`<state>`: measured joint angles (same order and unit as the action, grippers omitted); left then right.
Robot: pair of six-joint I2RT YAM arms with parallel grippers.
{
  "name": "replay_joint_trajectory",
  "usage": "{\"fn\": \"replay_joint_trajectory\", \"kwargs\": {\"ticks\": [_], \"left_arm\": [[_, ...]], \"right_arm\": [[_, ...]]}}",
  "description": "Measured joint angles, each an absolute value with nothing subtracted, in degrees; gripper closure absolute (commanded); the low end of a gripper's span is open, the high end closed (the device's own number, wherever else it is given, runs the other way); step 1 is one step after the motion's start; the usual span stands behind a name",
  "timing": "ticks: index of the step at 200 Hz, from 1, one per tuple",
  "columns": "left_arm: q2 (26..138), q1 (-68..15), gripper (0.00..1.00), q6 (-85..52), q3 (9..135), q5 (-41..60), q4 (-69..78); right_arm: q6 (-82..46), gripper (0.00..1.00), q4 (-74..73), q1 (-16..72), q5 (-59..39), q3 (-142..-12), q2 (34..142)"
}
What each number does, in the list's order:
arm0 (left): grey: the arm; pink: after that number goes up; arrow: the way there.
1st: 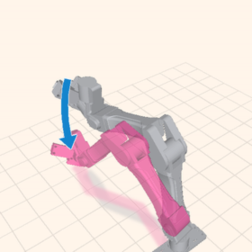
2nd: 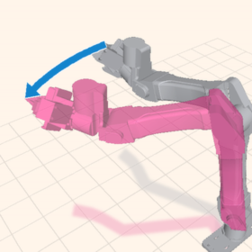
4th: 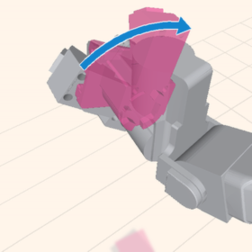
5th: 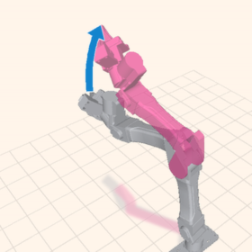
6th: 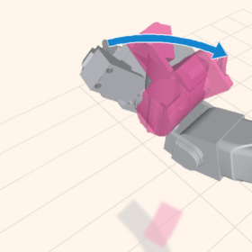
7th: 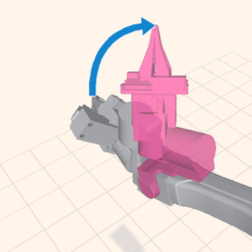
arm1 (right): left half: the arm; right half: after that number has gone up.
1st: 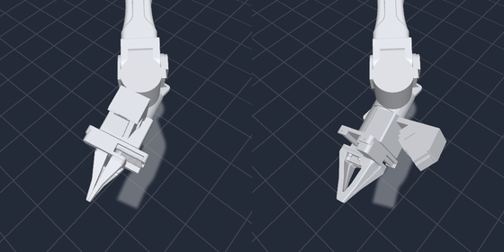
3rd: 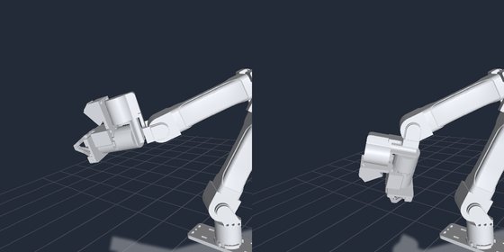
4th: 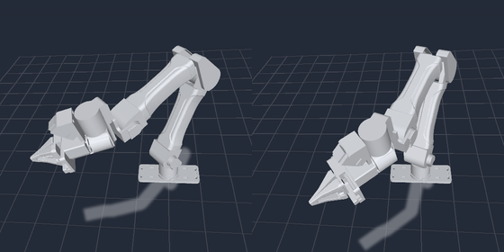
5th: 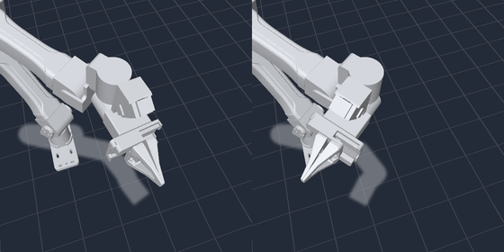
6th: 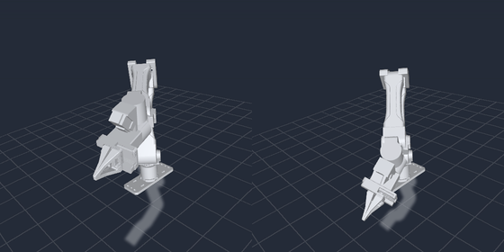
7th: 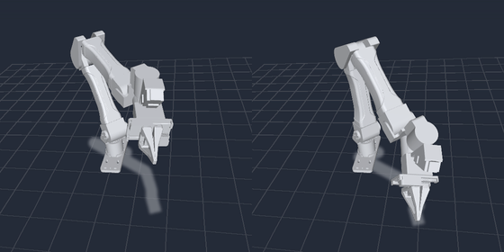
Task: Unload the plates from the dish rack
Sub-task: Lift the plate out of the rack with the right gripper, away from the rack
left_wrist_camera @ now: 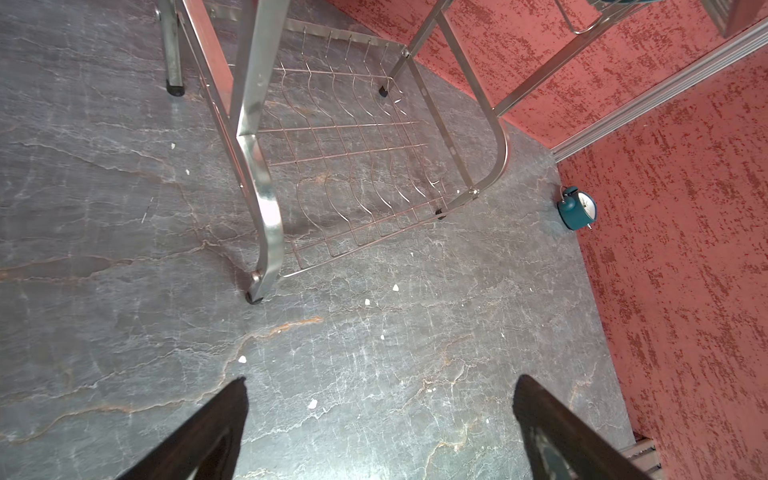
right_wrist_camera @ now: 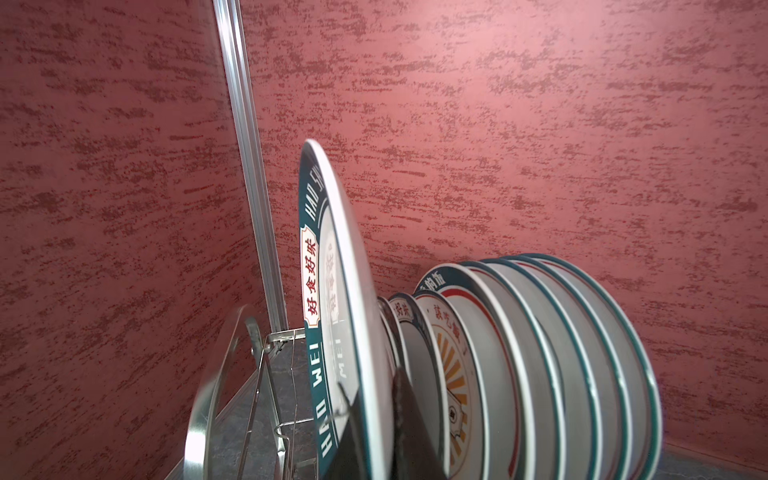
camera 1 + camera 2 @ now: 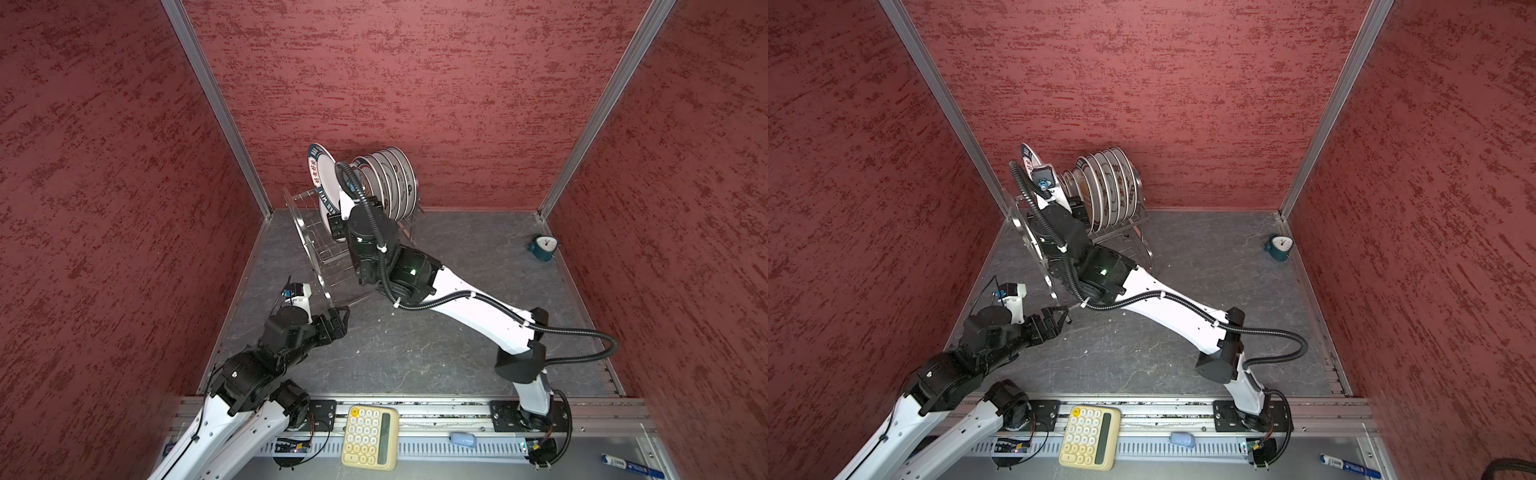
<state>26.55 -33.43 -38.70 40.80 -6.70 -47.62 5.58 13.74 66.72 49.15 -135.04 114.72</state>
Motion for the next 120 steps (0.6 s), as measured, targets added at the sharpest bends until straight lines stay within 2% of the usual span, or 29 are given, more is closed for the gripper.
{"fn": "replay_joint_trajectory", "kwargs": {"ticks": [42, 120], "left_arm": [[28.18, -33.43, 0.0, -38.54, 40.56, -4.62, -45.71], [30.37, -34.2, 0.01, -38.59, 39.46, -0.86, -41.5]], "right_arm": [[3.88, 1.0, 13.08, 66.72, 47.75, -125.84, 103.83], [1.21, 1.0, 7.25, 66.08, 51.24, -94.24, 74.7]]}}
